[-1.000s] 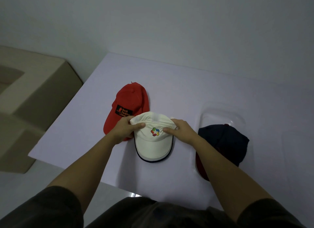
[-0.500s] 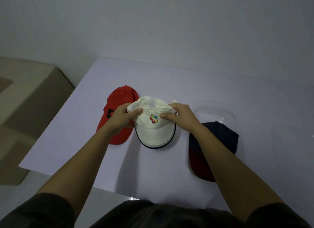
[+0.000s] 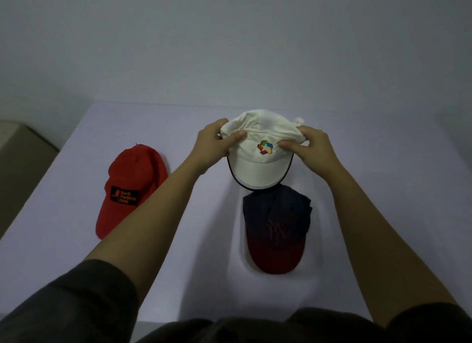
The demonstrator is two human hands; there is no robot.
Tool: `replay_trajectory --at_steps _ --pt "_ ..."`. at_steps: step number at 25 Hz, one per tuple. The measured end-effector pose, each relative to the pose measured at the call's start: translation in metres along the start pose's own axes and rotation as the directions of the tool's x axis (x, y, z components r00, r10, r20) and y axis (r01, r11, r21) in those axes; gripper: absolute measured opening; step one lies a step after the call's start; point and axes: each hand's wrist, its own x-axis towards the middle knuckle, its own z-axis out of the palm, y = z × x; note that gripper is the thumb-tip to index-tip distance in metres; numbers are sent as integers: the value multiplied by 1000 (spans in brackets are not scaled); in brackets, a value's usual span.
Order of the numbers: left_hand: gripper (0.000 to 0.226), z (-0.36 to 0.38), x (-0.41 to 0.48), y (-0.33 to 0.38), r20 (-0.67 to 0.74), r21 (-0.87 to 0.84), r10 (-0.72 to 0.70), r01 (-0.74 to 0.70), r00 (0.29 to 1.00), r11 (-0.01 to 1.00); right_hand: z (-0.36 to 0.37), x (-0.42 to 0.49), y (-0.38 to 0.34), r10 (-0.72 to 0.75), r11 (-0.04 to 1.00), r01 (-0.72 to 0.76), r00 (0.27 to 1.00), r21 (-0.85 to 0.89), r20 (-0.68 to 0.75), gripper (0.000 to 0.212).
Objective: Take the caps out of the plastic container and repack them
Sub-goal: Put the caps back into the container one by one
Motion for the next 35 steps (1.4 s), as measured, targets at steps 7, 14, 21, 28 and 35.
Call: replay_trajectory --at_steps 7,14,21,28,35 --pt "9 42 23 -7 -40 177 173 -164 984 971 -22 8 31 -7 999 6 999 -42 -38 14" --pt "15 60 7 -46 12 217 59 -60 998 974 -7 -13 72 46 994 -37 995 -101 90 21" --pt "38 68 6 -62 120 183 -222 198 968 963 3 -26 105 267 930 -221 956 -294 125 41" --pt "47 75 5 -63 170 463 -139 45 976 885 -2 -35 104 278 850 -129 933 -510 228 63" --pt "35 81 -5 -80 307 690 -230 -49 923 722 1 -46 114 403 801 -180 867 -571 292 50"
